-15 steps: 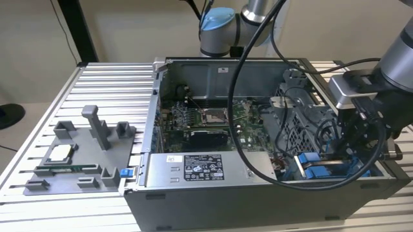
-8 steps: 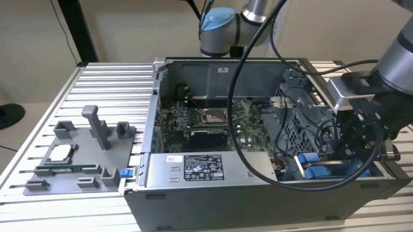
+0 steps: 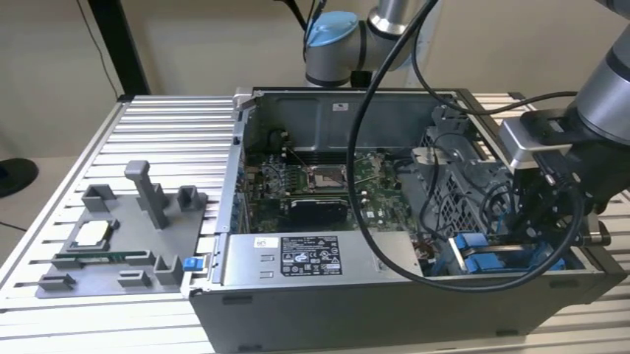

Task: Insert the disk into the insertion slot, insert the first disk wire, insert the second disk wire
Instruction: 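Insert the first disk wire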

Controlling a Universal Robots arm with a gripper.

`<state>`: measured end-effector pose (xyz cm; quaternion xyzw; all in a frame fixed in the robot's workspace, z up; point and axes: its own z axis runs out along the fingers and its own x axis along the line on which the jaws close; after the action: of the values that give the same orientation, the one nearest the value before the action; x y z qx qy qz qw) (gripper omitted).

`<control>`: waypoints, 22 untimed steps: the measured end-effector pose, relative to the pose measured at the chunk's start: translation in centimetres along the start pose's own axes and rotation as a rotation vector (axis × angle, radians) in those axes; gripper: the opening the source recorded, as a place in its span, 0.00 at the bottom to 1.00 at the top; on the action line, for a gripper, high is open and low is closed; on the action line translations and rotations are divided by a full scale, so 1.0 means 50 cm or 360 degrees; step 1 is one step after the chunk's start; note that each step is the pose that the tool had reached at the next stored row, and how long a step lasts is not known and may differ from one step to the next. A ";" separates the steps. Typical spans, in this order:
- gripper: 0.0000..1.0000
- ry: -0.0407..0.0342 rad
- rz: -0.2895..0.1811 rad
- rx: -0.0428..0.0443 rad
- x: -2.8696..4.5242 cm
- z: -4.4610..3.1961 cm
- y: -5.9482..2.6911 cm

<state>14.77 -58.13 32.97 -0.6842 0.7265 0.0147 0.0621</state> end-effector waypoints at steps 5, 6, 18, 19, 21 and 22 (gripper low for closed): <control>0.00 0.0000 0.0000 0.0000 0.000 0.000 0.000; 0.00 -0.0002 0.0000 0.0000 0.000 0.001 0.000; 1.00 -0.0001 0.0002 -0.0015 -0.005 -0.047 -0.003; 1.00 -0.0001 0.0002 -0.0016 -0.006 -0.052 -0.003; 1.00 -0.0002 0.0002 -0.0020 -0.007 -0.059 -0.004; 1.00 -0.0003 0.0002 -0.0022 -0.007 -0.061 -0.006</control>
<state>14.85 -58.14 36.06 -0.6841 0.7268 0.0205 0.0580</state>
